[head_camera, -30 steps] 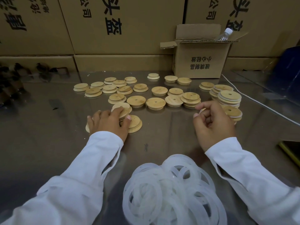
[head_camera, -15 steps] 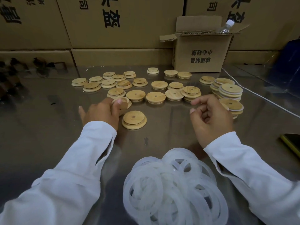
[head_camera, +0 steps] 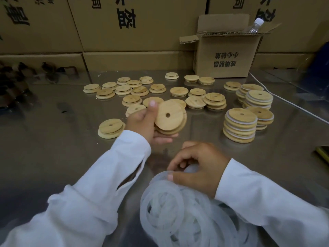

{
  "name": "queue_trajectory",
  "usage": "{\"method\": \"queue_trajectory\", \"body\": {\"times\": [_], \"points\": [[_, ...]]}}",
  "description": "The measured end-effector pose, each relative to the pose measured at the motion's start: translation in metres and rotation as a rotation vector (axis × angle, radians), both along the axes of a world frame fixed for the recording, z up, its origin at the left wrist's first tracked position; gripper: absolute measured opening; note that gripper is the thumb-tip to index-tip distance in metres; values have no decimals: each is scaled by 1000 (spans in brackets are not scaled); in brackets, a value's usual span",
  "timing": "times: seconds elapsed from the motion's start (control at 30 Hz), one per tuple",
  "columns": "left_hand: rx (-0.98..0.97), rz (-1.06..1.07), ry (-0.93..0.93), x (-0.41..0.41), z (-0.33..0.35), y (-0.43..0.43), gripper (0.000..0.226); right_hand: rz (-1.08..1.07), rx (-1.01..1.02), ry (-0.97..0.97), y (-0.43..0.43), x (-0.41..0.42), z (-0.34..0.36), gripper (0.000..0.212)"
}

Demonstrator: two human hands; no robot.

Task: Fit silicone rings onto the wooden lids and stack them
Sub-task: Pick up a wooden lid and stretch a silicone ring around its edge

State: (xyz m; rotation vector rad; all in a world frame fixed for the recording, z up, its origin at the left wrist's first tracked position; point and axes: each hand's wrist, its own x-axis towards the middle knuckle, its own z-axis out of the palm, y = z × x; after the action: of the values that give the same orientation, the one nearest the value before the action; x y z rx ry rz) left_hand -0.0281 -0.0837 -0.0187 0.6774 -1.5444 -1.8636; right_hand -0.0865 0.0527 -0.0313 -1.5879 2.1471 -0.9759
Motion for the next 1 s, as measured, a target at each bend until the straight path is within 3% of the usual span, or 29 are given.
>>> {"method": "queue_trajectory", "body": {"times": [0.1, 0.27, 0.4, 0.5, 0.8, 0.93, 1.0], "points": [[67, -110, -5, 0, -7, 1, 33, -6, -18, -125, -1, 1, 2, 6], [71, -86, 5, 2, -13, -2, 31, -34, -181, -289, 0, -5, 10, 15], [99, -91, -7, 4, -11, 0, 32, -237, -481, -397, -1, -12, 13, 15], [131, -161, -57, 3, -9, 7, 29, -390, -592, -436, -1, -14, 15, 14], [407, -326, -31, 3, -4, 19, 31, -593, -526, -480, -5, -20, 11, 16], [370, -423, -91, 0, -6, 18, 49, -593, -531, -458, -5, -20, 10, 17], [305, -434, -107, 1, -6, 19, 46, -605, -536, -444, -5, -21, 9, 15]]}}
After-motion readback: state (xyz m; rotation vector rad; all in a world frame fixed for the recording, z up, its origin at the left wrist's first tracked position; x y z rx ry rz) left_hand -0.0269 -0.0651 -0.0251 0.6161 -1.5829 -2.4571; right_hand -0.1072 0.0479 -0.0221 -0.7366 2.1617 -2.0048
